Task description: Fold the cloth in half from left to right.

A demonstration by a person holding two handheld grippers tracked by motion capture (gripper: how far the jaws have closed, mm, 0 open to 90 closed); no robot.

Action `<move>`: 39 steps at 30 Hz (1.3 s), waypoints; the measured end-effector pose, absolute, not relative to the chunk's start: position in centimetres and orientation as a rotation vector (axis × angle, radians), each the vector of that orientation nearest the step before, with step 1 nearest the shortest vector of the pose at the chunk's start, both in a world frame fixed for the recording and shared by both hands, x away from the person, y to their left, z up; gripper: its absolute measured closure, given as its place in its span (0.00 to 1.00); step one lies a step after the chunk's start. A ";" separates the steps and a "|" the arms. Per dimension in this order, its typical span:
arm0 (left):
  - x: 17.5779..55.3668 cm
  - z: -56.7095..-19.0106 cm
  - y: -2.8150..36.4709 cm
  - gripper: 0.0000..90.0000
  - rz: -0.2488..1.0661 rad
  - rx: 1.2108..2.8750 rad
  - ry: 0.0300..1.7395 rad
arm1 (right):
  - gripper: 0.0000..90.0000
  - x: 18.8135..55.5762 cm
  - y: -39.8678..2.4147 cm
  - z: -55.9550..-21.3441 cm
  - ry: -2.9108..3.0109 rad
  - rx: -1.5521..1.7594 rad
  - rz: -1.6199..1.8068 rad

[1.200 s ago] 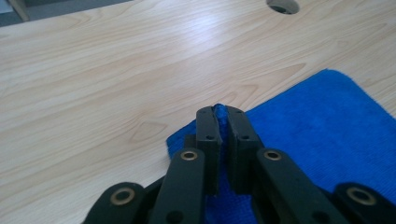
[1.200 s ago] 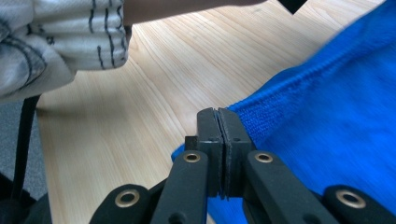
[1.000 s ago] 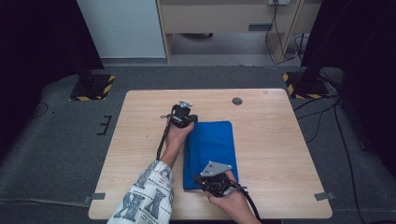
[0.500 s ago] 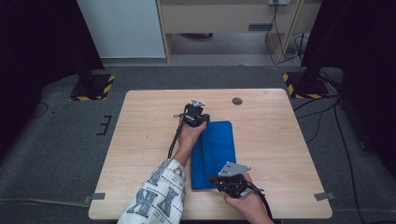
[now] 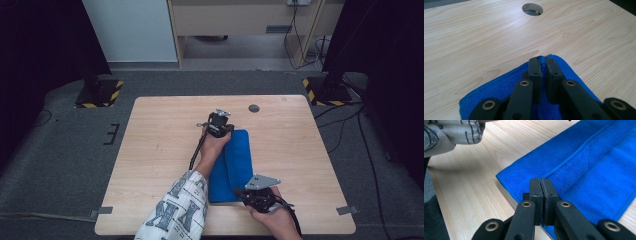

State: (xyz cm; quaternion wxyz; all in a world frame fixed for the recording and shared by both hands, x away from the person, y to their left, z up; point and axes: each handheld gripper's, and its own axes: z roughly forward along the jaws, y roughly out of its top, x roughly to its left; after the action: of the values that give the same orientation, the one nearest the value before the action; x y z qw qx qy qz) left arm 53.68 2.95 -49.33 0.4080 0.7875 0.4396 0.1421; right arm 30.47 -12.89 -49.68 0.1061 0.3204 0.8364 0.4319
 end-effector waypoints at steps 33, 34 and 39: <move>54.7 -49.8 -0.5 0.52 0.333 1.974 1.076 | 0.52 31.2 -16.1 -50.8 2.408 1.132 1.159; 54.6 -49.5 -0.4 0.49 0.340 1.984 1.066 | 0.48 31.3 -16.2 -50.8 2.407 1.130 1.153; 54.1 -48.2 0.7 0.37 0.370 2.011 1.018 | 0.29 31.7 -16.5 -50.8 2.391 1.149 1.159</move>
State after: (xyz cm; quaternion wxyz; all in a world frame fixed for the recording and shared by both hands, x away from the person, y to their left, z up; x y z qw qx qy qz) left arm 54.09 0.69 -48.25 0.4160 0.8007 0.4052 0.1473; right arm 31.66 -16.51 -50.75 0.1231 0.3940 0.8197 0.3972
